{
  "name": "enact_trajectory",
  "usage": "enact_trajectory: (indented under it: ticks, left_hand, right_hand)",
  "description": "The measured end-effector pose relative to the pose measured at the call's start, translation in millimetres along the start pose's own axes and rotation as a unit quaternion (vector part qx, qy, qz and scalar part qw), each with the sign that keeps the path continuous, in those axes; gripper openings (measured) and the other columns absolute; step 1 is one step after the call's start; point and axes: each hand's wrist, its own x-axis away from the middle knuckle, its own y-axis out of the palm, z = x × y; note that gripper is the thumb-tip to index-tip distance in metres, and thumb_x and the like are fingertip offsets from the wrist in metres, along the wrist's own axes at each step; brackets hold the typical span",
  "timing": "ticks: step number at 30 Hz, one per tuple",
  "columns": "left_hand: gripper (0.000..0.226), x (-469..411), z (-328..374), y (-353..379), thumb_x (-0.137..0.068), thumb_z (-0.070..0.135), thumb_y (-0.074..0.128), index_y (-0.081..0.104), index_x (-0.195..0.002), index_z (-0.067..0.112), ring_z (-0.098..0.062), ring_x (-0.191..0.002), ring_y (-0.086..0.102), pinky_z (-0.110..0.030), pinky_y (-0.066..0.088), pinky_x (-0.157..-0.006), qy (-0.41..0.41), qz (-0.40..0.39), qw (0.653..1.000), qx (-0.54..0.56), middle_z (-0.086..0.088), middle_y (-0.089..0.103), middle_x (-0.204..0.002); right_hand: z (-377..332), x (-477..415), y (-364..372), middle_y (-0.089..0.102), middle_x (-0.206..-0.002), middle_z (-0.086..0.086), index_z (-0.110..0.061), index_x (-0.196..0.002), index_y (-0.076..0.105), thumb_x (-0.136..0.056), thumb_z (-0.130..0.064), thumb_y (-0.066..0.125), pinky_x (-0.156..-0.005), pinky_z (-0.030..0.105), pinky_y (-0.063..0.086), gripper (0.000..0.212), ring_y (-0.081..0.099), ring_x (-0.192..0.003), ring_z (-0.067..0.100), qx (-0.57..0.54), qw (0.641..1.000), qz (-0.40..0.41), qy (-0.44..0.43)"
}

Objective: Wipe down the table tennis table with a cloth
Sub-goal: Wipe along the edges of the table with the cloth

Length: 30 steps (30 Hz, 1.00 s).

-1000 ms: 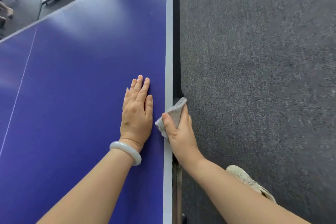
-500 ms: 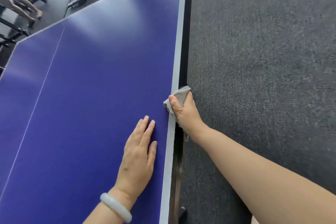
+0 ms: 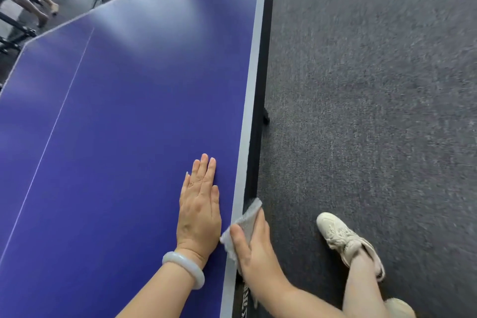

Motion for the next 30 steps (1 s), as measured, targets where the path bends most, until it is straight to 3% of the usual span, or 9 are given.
enact_trajectory:
  ticks: [2, 4, 7, 9, 12, 17, 21, 25, 30]
  left_hand:
    - [0.050, 0.0, -1.3, -0.6, -0.102, 0.016, 0.029, 0.030, -0.152, 0.015, -0.008, -0.150, 0.012, -0.043, 0.015, -0.122, 0.004, 0.003, 1.000, 0.007, 0.006, 0.022, -0.161]
    - [0.051, -0.2, -2.5, -0.5, -0.102, 0.017, 0.029, 0.030, -0.153, 0.017, -0.006, -0.150, 0.011, -0.042, 0.014, -0.123, 0.004, 0.003, 1.000, 0.012, 0.007, 0.021, -0.161]
    - [0.052, -0.5, -3.7, -0.2, -0.101, 0.020, 0.028, 0.029, -0.153, 0.018, -0.005, -0.150, 0.010, -0.041, 0.013, -0.123, -0.001, 0.004, 1.000, 0.014, 0.008, 0.020, -0.161]
    - [0.052, -0.3, -3.9, -0.4, -0.102, 0.021, 0.027, 0.029, -0.153, 0.018, -0.005, -0.150, 0.010, -0.040, 0.013, -0.123, 0.001, 0.005, 1.000, 0.010, 0.007, 0.020, -0.161]
    - [0.052, -0.3, -4.0, 0.0, -0.102, 0.021, 0.027, 0.029, -0.153, 0.017, -0.007, -0.150, 0.011, -0.040, 0.013, -0.123, -0.001, 0.004, 1.000, 0.003, 0.005, 0.021, -0.161]
    - [0.050, -1.3, -4.2, -0.7, -0.103, 0.016, 0.029, 0.030, -0.153, 0.015, -0.008, -0.150, 0.011, -0.041, 0.013, -0.123, 0.001, 0.004, 1.000, 0.001, 0.003, 0.023, -0.161]
    - [0.050, -1.3, -4.6, -0.4, -0.103, 0.014, 0.030, 0.030, -0.153, 0.014, -0.010, -0.150, 0.012, -0.043, 0.014, -0.122, 0.003, 0.004, 1.000, 0.000, 0.002, 0.023, -0.161]
    - [0.050, -2.3, -4.7, -1.0, -0.103, 0.016, 0.029, 0.030, -0.153, 0.014, -0.012, -0.150, 0.013, -0.044, 0.014, -0.122, 0.006, 0.002, 1.000, -0.005, 0.001, 0.023, -0.161]
    - [0.051, -2.0, -4.6, -0.5, -0.103, 0.018, 0.028, 0.028, -0.154, 0.016, -0.009, -0.150, 0.011, -0.041, 0.012, -0.123, 0.007, -0.001, 1.000, -0.010, 0.003, 0.021, -0.162]
  right_hand:
    - [-3.2, -10.0, -4.3, 0.015, -0.160, 0.001, -0.013, -0.157, 0.001, -0.094, -0.060, 0.040, -0.119, 0.023, 0.018, 0.088, 0.019, -0.146, 0.008, 0.018, 1.000, -0.016, -0.008]
    - [-14.0, -27.7, -10.4, 0.020, -0.158, 0.008, -0.007, -0.155, 0.009, -0.100, -0.048, 0.043, -0.121, 0.031, 0.019, 0.077, 0.022, -0.146, 0.014, 0.024, 0.999, -0.008, -0.022]
    - [-36.3, -57.8, -15.3, 0.027, -0.153, 0.013, -0.005, -0.153, 0.017, -0.102, -0.041, 0.045, -0.121, 0.032, 0.019, 0.069, 0.025, -0.146, 0.021, -0.007, 0.998, 0.051, -0.035]
    - [-46.5, -68.6, -9.9, 0.025, -0.156, 0.011, -0.008, -0.157, 0.013, -0.103, -0.040, 0.044, -0.121, 0.029, 0.017, 0.070, 0.022, -0.147, 0.021, -0.032, 0.994, 0.098, -0.035]
    - [-33.1, -44.0, 10.8, 0.014, -0.165, -0.001, -0.021, -0.158, 0.007, -0.104, -0.043, 0.039, -0.123, 0.029, 0.012, 0.067, 0.012, -0.151, 0.009, -0.042, 0.984, 0.156, -0.081]
    - [35.8, 66.8, 47.7, -0.006, -0.162, -0.028, -0.054, -0.149, -0.009, -0.097, -0.053, 0.038, -0.123, 0.027, 0.004, 0.070, -0.004, -0.150, -0.003, -0.015, 0.990, 0.085, -0.114]
    - [23.5, 27.3, 31.1, -0.009, -0.164, -0.019, -0.039, -0.152, -0.007, -0.099, -0.045, 0.040, -0.126, 0.039, 0.004, 0.071, -0.007, -0.150, -0.003, -0.027, 0.991, 0.070, -0.110]
    - [-12.9, -28.4, 13.0, 0.001, -0.166, -0.010, -0.031, -0.155, 0.001, -0.099, -0.041, 0.041, -0.126, 0.039, 0.006, 0.069, -0.002, -0.150, -0.002, -0.071, 0.985, 0.111, -0.110]
    - [31.8, 47.6, 37.4, -0.002, -0.166, -0.017, -0.039, -0.157, -0.002, -0.099, -0.048, 0.041, -0.124, 0.046, 0.012, 0.073, 0.000, -0.153, 0.005, -0.027, 0.985, 0.092, -0.143]
